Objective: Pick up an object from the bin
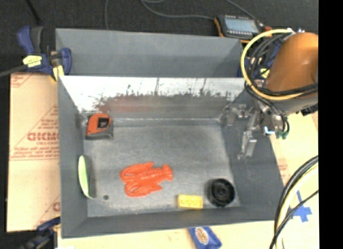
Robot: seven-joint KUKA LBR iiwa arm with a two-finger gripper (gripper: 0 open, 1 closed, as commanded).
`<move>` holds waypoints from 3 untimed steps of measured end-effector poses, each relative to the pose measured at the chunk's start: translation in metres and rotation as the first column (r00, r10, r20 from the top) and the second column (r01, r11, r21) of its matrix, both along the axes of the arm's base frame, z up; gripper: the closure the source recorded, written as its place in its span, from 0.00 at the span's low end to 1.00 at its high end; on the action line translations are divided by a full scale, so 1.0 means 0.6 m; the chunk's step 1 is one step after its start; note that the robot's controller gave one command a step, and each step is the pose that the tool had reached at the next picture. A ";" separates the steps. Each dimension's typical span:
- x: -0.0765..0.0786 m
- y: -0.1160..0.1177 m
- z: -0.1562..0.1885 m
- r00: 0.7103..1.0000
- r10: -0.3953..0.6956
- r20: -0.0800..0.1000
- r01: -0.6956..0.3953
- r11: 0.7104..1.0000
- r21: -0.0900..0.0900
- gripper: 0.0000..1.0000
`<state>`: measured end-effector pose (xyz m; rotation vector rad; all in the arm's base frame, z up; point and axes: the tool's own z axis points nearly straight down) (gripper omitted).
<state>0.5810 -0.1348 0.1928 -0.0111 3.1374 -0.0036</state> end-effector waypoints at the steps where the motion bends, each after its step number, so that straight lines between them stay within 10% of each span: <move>1: 0.000 0.000 0.000 1.000 0.000 0.000 0.000 1.000 0.000 0.00; 2: -0.013 0.017 -0.066 0.997 0.073 0.004 -0.073 0.997 -0.001 0.00; 3: -0.086 0.026 -0.167 0.998 0.056 0.002 -0.056 0.998 0.002 0.00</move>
Offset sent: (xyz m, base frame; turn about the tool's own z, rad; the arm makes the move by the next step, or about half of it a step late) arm -0.0226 0.0269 -0.1020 -0.1907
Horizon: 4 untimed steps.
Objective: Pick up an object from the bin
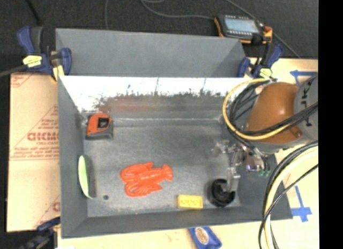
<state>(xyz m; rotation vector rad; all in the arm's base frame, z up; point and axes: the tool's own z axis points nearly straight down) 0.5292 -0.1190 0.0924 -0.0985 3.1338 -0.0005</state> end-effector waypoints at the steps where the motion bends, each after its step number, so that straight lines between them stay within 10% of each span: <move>1: 0.009 0.046 -0.031 0.990 0.139 0.003 -0.139 0.990 -0.005 1.00; 2: 0.009 0.048 -0.032 0.990 0.142 0.003 -0.142 0.990 -0.003 0.00; 4: -0.027 0.050 -0.032 0.956 0.292 0.005 -0.292 0.956 -0.005 0.00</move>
Offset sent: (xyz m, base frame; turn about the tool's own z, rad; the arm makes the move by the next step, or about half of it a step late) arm 0.0000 0.0000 0.0000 0.0000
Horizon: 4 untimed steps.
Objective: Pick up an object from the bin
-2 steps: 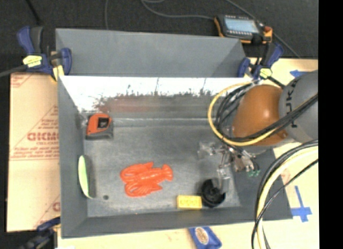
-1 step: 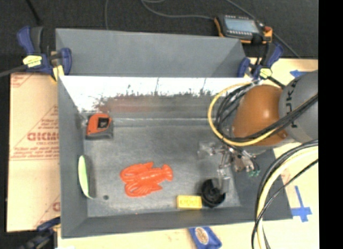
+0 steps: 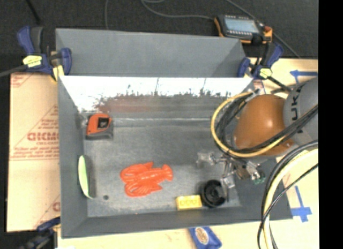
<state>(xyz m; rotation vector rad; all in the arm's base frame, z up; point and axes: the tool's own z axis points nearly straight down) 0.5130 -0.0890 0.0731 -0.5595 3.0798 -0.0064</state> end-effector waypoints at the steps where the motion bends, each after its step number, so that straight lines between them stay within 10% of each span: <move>1: -0.043 -0.045 0.001 1.000 -0.013 -0.005 0.013 1.000 0.003 1.00; 4: -0.039 -0.060 0.092 1.000 0.015 0.000 -0.015 1.000 -0.001 1.00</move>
Offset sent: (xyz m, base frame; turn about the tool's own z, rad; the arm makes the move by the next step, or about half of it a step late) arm 0.0000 0.0000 0.0000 0.0000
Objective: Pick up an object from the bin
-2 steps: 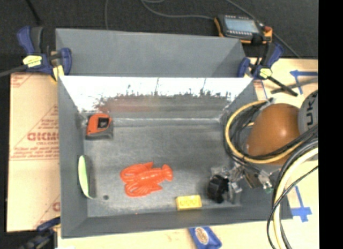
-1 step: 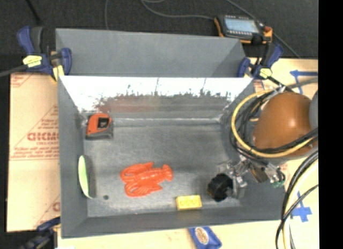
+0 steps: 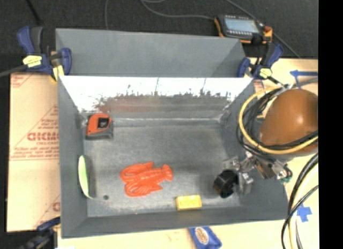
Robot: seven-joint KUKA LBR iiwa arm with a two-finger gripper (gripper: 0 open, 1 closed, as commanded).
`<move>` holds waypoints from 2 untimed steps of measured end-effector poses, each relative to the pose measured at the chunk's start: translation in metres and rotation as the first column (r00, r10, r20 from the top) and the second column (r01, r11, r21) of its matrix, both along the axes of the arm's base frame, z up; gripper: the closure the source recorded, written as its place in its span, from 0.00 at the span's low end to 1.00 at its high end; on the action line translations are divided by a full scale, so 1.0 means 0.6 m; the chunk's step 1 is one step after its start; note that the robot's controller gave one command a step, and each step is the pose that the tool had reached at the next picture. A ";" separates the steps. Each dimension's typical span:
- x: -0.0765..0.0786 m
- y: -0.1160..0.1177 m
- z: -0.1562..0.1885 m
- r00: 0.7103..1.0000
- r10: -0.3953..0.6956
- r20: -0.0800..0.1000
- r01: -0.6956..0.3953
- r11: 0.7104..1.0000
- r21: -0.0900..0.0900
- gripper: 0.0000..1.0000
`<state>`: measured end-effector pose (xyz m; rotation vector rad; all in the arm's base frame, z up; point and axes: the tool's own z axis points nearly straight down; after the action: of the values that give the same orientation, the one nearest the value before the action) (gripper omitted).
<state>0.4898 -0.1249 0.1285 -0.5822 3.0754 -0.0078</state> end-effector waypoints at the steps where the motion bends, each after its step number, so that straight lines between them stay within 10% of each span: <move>1: 0.000 -0.001 0.061 1.000 0.004 -0.018 -0.004 1.000 0.005 1.00; 2: 0.035 -0.023 0.044 0.999 0.036 0.007 -0.036 0.999 -0.003 1.00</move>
Offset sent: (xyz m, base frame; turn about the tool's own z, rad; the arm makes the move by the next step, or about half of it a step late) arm 0.0372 -0.0301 -0.0585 -0.0840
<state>0.5108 -0.1388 0.1550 -0.6366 3.0582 -0.0140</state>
